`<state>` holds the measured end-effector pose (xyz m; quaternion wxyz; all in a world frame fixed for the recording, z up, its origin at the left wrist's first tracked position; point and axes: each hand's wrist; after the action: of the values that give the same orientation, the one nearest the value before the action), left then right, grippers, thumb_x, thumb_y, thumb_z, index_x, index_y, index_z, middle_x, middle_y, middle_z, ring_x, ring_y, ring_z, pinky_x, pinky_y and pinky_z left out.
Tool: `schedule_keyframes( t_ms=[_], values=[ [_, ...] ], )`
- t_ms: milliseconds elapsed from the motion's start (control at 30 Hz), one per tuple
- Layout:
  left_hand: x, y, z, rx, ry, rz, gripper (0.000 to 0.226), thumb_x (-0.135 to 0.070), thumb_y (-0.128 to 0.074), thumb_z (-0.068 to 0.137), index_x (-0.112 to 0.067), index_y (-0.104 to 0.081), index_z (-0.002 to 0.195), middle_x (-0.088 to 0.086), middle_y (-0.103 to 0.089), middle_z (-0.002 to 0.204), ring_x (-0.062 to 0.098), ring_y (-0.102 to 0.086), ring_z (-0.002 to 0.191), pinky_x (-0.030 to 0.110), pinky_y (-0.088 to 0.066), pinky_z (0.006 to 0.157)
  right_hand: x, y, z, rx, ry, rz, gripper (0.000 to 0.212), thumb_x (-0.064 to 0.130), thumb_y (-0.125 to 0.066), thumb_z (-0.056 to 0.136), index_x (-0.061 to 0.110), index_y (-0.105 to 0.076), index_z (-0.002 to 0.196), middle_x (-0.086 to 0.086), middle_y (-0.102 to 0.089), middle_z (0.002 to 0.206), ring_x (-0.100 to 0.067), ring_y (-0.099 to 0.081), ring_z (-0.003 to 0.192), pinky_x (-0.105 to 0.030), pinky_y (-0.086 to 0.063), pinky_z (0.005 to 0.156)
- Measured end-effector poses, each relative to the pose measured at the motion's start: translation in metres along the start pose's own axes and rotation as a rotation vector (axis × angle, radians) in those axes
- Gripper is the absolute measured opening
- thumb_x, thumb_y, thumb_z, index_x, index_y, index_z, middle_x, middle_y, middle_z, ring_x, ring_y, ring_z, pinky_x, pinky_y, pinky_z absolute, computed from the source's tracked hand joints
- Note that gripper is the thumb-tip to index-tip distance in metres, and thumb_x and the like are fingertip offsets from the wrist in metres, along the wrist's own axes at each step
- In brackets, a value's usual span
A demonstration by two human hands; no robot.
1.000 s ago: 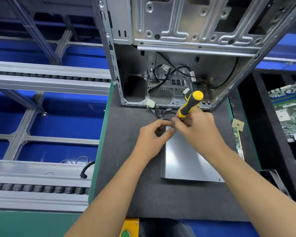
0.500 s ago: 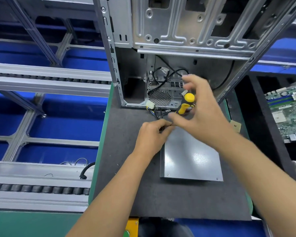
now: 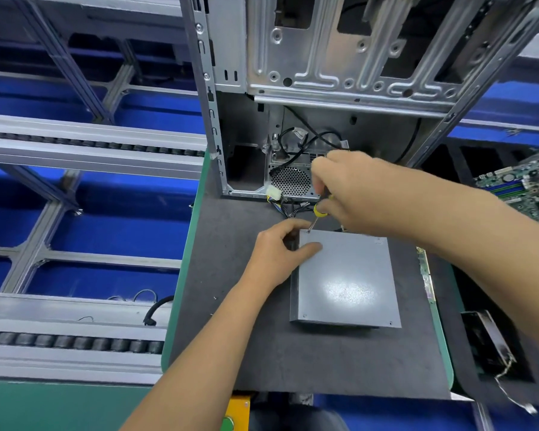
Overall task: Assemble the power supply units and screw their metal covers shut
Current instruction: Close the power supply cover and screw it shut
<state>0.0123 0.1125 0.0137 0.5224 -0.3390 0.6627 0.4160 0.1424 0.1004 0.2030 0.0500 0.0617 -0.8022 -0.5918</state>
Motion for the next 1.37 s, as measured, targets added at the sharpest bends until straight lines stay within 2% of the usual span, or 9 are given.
schedule_keyframes(
  t_ms=[233,367,533,700,767,900,1133,1267,1367],
  values=[
    [0.0,-0.008,-0.007,-0.035,0.035,-0.082,0.027,-0.025,-0.081,0.081,-0.036,-0.068,0.102,0.0,-0.072,0.099,0.022,-0.066,0.097,0.043,-0.054,0.091,0.002,0.001,0.005,0.007,0.045,-0.093,0.017,0.025,-0.049,0.101,0.012,-0.048,0.112,-0.005,-0.041,0.108,-0.025,-0.051,0.085,-0.034,-0.043,0.079],
    [-0.003,-0.008,-0.006,-0.063,-0.035,-0.026,0.031,-0.025,-0.081,0.081,-0.039,-0.067,0.104,-0.014,-0.07,0.103,0.005,-0.063,0.097,0.029,-0.053,0.092,0.006,0.0,0.005,-0.002,-0.055,-0.259,0.024,0.038,-0.043,0.105,0.014,-0.045,0.108,-0.003,-0.031,0.081,-0.036,-0.056,0.091,-0.039,-0.042,0.07],
    [-0.018,-0.011,0.002,-0.209,-0.201,0.035,0.02,-0.017,-0.081,0.079,-0.019,-0.069,0.094,-0.011,-0.069,0.091,0.002,-0.061,0.087,0.018,-0.049,0.079,0.003,0.002,0.004,0.065,-0.009,-0.109,0.022,0.022,-0.057,0.096,0.012,-0.045,0.112,-0.008,-0.038,0.112,-0.025,-0.048,0.075,-0.046,-0.049,0.077],
    [-0.029,-0.009,0.0,-0.123,-0.291,0.093,0.03,-0.011,-0.078,0.082,-0.011,-0.071,0.112,-0.008,-0.069,0.096,-0.009,-0.058,0.086,0.02,-0.05,0.081,0.001,0.004,0.008,-0.025,-0.114,-0.301,0.03,0.042,-0.038,0.105,0.014,-0.047,0.099,-0.004,-0.036,0.077,-0.038,-0.058,0.092,-0.038,-0.04,0.068],
    [-0.042,-0.011,-0.003,-0.151,-0.347,0.051,0.052,-0.021,-0.084,0.074,-0.021,-0.065,0.122,-0.011,-0.067,0.103,-0.007,-0.06,0.094,0.012,-0.048,0.084,-0.002,0.007,0.006,0.031,-0.078,-0.143,0.024,0.035,-0.044,0.101,0.012,-0.045,0.108,-0.009,-0.043,0.095,-0.032,-0.055,0.09,-0.042,-0.045,0.075],
    [-0.071,-0.012,0.003,-0.308,-0.37,-0.02,0.02,-0.024,-0.072,0.076,-0.014,-0.066,0.092,-0.007,-0.065,0.078,0.009,-0.059,0.073,0.03,-0.052,0.066,0.001,0.007,0.008,0.111,-0.045,-0.093,0.021,0.02,-0.046,0.098,0.01,-0.047,0.116,-0.009,-0.041,0.117,-0.02,-0.051,0.087,-0.042,-0.046,0.08],
    [-0.073,0.001,0.008,0.071,-0.373,0.102,0.023,-0.003,-0.049,0.1,-0.021,-0.061,0.092,-0.03,-0.055,0.065,-0.006,-0.049,0.061,0.01,-0.032,0.06,-0.009,0.012,-0.002,-0.029,-0.013,-0.088,0.009,0.021,-0.057,0.092,0.019,-0.051,0.099,-0.007,-0.047,0.107,-0.036,-0.056,0.097,-0.039,-0.045,0.075],
    [-0.081,0.004,0.006,0.119,-0.311,0.011,0.043,-0.009,-0.078,0.081,-0.043,-0.052,0.087,-0.015,-0.055,0.088,0.005,-0.052,0.077,0.021,-0.044,0.072,-0.008,0.008,-0.002,-0.102,-0.11,-0.264,0.011,0.021,-0.046,0.103,0.013,-0.05,0.097,-0.005,-0.028,0.073,-0.029,-0.041,0.071,-0.032,-0.025,0.05],
    [-0.084,0.003,0.007,0.004,-0.256,-0.01,0.042,-0.009,-0.086,0.07,-0.03,-0.057,0.091,-0.013,-0.056,0.081,0.012,-0.052,0.072,0.032,-0.05,0.07,-0.004,0.007,-0.002,-0.114,-0.149,-0.193,0.011,0.024,-0.047,0.103,0.014,-0.046,0.097,-0.003,-0.025,0.072,-0.026,-0.037,0.069,-0.036,-0.033,0.058]
  ],
)
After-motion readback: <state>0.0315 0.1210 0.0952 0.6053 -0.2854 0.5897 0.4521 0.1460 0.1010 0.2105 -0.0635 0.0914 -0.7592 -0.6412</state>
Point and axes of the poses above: each hand's wrist, its own z-axis towards the middle knuckle, its own y-axis out of the back of the hand, x = y × z
